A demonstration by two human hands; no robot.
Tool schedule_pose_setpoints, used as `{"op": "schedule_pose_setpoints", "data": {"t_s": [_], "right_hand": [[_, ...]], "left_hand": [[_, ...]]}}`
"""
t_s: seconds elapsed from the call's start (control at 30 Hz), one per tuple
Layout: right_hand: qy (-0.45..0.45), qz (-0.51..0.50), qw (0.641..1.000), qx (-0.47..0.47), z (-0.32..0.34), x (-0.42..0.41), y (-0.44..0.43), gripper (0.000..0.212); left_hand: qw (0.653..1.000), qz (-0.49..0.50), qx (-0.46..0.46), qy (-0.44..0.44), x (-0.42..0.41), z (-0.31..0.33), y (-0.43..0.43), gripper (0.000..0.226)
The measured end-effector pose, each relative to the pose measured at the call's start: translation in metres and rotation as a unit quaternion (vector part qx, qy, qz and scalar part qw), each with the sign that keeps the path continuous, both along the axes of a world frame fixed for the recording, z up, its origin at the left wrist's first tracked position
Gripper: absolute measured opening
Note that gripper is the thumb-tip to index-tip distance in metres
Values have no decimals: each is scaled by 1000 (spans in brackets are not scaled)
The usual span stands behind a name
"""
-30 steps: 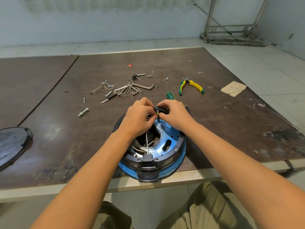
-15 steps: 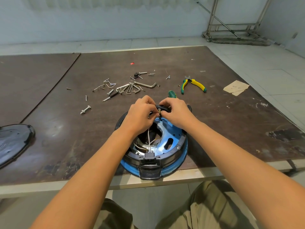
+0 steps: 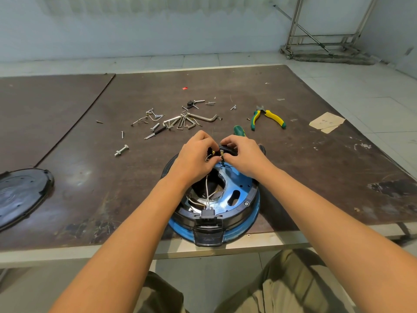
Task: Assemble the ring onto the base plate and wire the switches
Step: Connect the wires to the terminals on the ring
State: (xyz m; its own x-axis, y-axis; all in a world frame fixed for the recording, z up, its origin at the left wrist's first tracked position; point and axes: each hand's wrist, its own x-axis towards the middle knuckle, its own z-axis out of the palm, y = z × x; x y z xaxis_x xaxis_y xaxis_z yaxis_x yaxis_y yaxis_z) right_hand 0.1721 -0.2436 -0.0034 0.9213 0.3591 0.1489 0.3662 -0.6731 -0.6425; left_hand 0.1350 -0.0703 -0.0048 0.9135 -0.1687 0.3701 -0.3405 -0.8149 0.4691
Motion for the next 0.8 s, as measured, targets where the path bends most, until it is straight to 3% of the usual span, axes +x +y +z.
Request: {"op": "schedule_pose_setpoints", "data": {"t_s": [0.8], "right_hand": [[11,14,1000,6,5,14,4,34]], "left_hand": [[999,3,-31,44,9,15,9,27]]}}
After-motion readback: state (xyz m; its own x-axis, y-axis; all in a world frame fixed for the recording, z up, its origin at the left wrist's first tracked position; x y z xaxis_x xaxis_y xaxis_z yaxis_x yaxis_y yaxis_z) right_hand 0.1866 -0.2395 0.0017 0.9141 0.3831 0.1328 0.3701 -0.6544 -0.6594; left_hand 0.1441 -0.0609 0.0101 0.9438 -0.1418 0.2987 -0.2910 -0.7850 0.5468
